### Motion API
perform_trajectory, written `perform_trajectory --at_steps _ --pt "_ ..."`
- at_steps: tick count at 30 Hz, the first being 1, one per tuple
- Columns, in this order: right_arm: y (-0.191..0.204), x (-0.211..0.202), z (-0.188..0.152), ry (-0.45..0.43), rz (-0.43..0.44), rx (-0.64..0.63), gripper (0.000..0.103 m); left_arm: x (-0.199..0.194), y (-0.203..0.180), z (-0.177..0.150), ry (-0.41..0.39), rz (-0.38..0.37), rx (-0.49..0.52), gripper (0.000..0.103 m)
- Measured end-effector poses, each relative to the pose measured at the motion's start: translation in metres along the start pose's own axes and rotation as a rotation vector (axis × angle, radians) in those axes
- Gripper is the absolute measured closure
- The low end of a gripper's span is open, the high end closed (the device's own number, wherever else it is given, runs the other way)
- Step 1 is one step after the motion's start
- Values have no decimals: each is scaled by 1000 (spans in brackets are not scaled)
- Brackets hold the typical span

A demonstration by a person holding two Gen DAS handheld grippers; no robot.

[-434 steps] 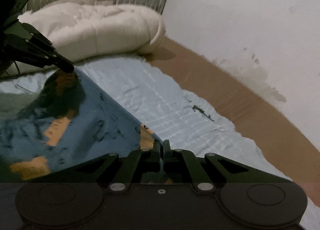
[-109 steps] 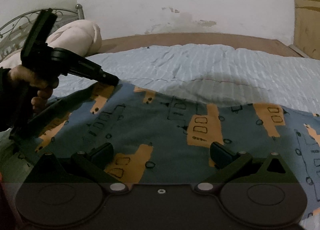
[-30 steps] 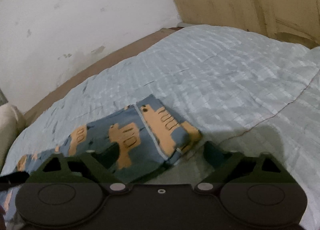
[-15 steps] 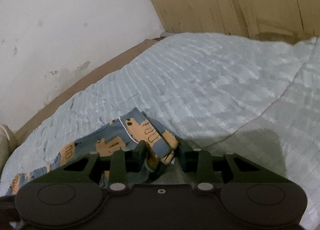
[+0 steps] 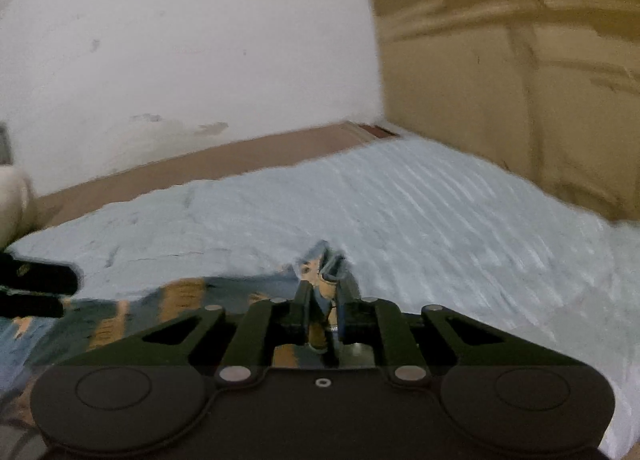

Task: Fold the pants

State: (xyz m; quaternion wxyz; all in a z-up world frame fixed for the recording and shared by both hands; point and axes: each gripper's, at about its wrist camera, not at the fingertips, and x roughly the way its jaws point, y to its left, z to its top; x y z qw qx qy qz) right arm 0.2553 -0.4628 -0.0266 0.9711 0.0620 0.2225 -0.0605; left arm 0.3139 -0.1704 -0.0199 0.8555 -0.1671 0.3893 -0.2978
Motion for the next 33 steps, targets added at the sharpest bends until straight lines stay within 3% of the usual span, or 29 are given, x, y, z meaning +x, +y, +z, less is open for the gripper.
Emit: perform_trajectory --at_steps 6,9,14,16,19,22,30,33 --pt "52 -21 6 -52 100 -116 92 -1 19 6 18 -135 -152 0" --pt "77 -28 2 -51 160 -145 92 3 24 3 26 -162 -181 0" --pt "114 -29 -19 4 241 -194 93 11 38 -5 42 -149 -223 4" --pt "125 -26 -31 42 253 -217 93 15 44 -9 54 -122 -238 12" --pt "134 -16 -47 97 253 -227 95 18 51 -16 78 -68 -236 15" --pt "132 -11 -51 114 249 -181 95 17 58 -24 94 -47 -250 15" --pt "94 -11 -39 78 293 100 95 23 63 -27 111 -104 -317 15" --pt "84 -8 -36 84 291 143 93 29 58 -26 110 -82 -327 24"
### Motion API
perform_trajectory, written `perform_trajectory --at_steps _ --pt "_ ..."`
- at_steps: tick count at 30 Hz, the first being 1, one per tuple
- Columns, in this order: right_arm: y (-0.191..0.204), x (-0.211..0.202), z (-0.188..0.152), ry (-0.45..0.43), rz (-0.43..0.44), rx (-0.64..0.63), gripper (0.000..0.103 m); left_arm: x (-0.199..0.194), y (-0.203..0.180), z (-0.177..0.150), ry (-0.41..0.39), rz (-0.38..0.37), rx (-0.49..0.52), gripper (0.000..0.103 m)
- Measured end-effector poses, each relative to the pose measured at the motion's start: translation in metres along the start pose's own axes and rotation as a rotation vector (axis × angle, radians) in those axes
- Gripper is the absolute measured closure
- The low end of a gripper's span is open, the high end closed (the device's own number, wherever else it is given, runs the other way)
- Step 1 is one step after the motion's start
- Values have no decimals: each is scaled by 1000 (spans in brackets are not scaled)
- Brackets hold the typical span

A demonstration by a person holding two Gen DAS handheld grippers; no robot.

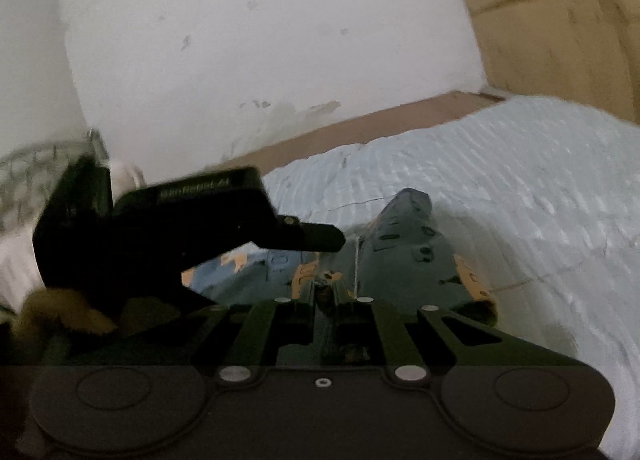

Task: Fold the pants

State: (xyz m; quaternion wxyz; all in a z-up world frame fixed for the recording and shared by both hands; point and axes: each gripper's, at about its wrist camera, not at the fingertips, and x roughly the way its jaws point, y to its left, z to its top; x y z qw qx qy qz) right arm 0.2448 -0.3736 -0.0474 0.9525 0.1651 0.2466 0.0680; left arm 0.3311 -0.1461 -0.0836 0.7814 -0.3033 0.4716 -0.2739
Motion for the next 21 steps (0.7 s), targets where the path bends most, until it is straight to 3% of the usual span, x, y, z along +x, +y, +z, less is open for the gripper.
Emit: perform_trajectory --at_steps 2,4,9,13,21 --pt "3 -3 0 8 -8 -55 83 3 -1 0 6 12 1 37" --pt "10 -6 -4 24 -18 -126 78 6 -1 1 16 20 -7 58" --pt "26 -7 -20 42 -75 -334 58 10 -2 5 22 29 -9 80" --pt "45 -4 -36 51 -116 -508 51 7 -8 9 17 6 3 81" --pt "66 11 -52 39 -268 -747 51 13 -21 13 32 22 32 81"
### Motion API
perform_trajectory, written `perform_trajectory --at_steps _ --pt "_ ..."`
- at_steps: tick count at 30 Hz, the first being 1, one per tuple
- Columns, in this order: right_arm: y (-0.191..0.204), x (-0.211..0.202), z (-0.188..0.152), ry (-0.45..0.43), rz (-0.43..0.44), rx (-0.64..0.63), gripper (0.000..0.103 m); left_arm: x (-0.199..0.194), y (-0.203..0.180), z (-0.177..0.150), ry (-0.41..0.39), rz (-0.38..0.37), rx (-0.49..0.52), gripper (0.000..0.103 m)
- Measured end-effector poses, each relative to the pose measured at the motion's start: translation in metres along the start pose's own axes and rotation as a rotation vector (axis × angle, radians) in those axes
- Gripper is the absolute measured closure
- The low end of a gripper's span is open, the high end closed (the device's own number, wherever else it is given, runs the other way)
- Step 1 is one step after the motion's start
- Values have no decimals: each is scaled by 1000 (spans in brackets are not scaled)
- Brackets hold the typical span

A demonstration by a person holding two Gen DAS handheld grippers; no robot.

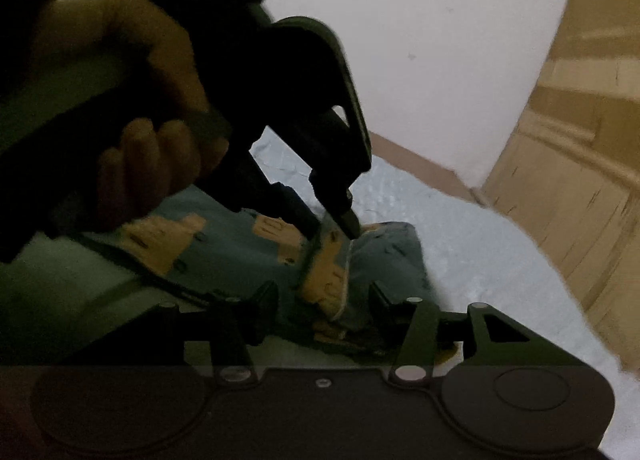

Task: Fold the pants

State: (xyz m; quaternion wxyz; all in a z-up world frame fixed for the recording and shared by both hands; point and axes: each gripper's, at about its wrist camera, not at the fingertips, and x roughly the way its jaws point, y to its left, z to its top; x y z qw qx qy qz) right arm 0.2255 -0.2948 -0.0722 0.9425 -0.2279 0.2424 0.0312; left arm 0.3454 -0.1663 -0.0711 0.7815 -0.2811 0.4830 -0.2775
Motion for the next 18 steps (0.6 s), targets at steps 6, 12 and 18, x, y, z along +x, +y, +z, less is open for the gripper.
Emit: perform_trajectory --at_steps 6,12,18 --pt "13 11 -4 21 -9 -113 67 -1 1 0 3 -3 -4 81" --pt "-1 10 -4 30 26 -1 88 -3 4 -2 6 8 -2 80" --pt "-80 15 -15 10 208 656 90 -11 12 -6 -11 1 -27 58"
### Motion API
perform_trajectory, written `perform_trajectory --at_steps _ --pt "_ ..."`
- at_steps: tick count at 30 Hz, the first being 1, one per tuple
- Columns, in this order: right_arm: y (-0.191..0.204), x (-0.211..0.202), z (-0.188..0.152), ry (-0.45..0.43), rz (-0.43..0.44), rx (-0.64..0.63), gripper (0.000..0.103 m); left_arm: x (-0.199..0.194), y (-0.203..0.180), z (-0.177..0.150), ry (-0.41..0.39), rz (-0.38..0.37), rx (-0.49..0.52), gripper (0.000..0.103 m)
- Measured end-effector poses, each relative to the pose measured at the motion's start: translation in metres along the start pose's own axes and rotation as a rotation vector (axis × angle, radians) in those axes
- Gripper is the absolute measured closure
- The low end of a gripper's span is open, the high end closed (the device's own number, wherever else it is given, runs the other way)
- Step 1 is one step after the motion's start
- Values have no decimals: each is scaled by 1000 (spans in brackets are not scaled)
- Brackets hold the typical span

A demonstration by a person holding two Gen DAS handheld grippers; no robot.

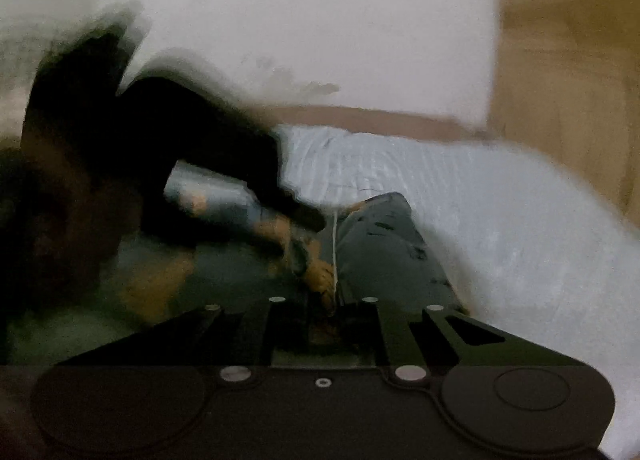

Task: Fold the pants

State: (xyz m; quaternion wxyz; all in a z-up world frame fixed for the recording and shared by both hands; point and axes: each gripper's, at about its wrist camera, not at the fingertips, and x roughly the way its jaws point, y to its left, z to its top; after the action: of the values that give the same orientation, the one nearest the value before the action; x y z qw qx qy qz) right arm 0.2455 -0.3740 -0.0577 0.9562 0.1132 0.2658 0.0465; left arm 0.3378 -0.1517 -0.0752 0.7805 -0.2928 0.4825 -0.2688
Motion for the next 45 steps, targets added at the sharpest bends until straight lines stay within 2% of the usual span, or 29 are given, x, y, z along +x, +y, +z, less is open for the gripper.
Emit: perform_trajectory --at_steps 4,6,11,12,13,15,16,18,24,32,40,45 --pt "-40 -1 1 0 79 303 90 7 1 -4 22 -27 -38 49" --pt "-46 -3 -2 -2 83 339 90 12 1 -6 25 -39 -53 48" --pt "-35 -5 -4 -1 70 297 90 24 -3 -8 18 -53 -82 49" --pt "-32 -4 -5 0 64 279 90 25 -5 -8 18 -46 -80 54" --pt "-32 -3 -6 0 58 262 90 26 -6 -8 20 -44 -76 70" --pt "-27 -4 -6 -2 45 221 90 27 -8 -8 13 -27 -67 85" --pt "-27 -7 -6 -3 42 209 90 25 -9 -9 4 -12 -59 90" --pt "-24 -6 -6 -5 37 182 90 23 -11 -9 -6 -6 -53 93" --pt "-8 -7 2 -27 52 112 90 -1 -29 -7 -58 34 63 94" --pt "24 -15 16 -35 156 81 90 -57 -42 5 -87 108 138 94" --pt "69 -15 15 15 276 26 90 -113 -21 8 -97 214 166 94" --pt "82 -13 22 63 342 -14 90 -135 0 11 -89 294 166 94"
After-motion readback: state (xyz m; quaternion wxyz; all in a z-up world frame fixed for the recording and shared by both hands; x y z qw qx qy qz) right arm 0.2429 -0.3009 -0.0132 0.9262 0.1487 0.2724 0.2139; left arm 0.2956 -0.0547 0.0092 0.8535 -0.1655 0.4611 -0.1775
